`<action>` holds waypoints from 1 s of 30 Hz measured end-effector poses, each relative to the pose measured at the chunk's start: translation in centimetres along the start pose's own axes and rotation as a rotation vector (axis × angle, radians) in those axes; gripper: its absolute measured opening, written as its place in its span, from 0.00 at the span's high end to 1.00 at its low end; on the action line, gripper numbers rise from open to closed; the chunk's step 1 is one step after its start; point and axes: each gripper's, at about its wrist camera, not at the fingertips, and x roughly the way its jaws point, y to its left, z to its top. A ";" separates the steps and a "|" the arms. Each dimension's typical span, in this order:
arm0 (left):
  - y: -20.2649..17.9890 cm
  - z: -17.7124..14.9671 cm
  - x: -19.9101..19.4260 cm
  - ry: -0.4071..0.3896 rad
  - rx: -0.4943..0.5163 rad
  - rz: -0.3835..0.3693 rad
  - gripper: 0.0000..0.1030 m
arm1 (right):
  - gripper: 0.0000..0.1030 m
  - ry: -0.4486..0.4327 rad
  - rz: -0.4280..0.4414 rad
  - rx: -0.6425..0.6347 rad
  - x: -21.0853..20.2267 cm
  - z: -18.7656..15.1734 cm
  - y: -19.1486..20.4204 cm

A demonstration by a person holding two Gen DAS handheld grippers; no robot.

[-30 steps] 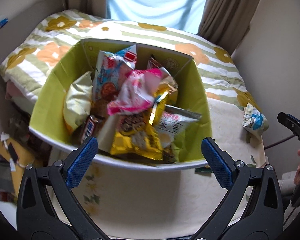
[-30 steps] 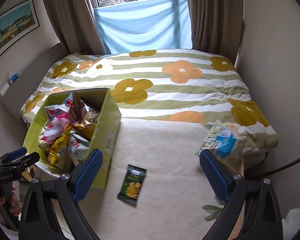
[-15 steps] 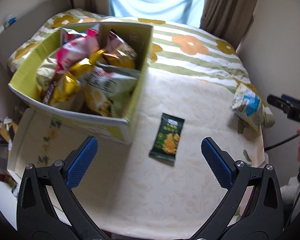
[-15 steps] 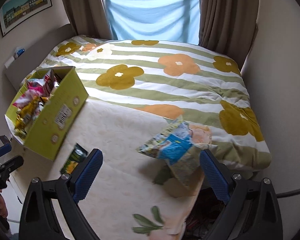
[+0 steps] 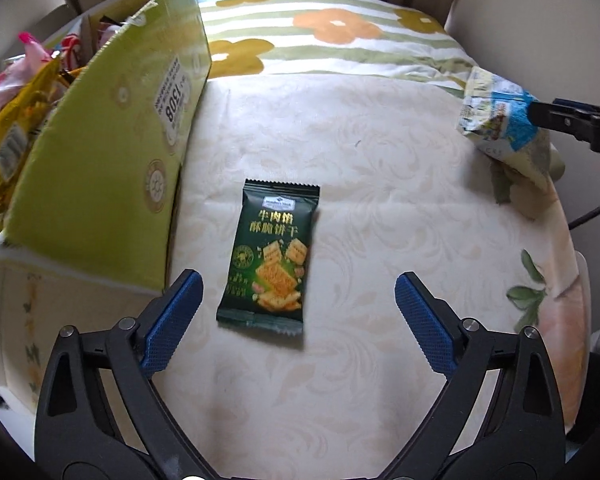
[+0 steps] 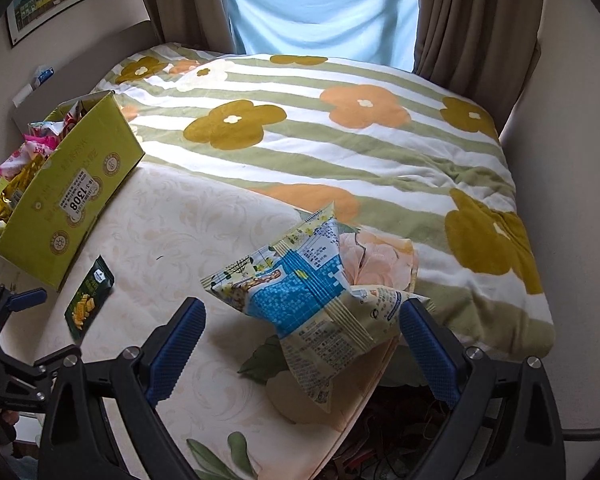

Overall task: Organize snacks
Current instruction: 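Move both tools back toward the green biscuit packet and blue-white chip bag, then grasp the dark green biscuit packet with the left tool while the right grasps the blue-white chip bag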

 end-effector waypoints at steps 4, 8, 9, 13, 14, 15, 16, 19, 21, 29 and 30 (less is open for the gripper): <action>0.1 0.7 1.7 0.024 -0.018 0.013 0.13 | 0.06 0.009 0.018 -0.015 1.0 0.3 -0.4; 0.1 0.8 3.4 0.060 -0.015 0.018 0.21 | 0.06 0.013 0.031 -0.023 1.7 0.5 -0.8; 0.1 0.8 3.5 0.056 -0.019 0.011 0.21 | 0.06 0.015 0.031 -0.027 1.9 0.6 -0.9; 0.2 1.0 3.9 0.038 -0.025 0.007 0.21 | 0.06 0.022 0.045 -0.051 2.5 0.6 -1.1; 0.3 1.0 3.9 0.035 -0.028 0.003 0.22 | 0.06 0.023 0.050 -0.061 2.6 0.6 -1.1; 0.2 1.0 4.0 0.033 -0.027 0.002 0.22 | 0.06 0.024 0.054 -0.071 2.7 0.6 -1.2; 0.2 1.0 4.0 0.032 -0.025 0.000 0.22 | 0.06 0.026 0.058 -0.081 2.8 0.6 -1.2; 0.3 1.6 4.2 0.042 -0.013 -0.009 0.29 | 0.06 0.026 0.066 -0.107 2.7 0.5 -1.2; 0.5 1.8 4.1 0.044 -0.009 -0.013 0.44 | 0.06 0.026 0.079 -0.115 2.8 0.4 -1.3; 0.5 2.1 3.9 0.065 -0.001 -0.012 0.58 | 0.06 0.047 0.078 -0.171 3.1 0.2 -0.7; 0.5 2.1 3.9 0.067 -0.003 -0.015 0.58 | 0.06 0.053 0.071 -0.188 3.2 0.1 -0.5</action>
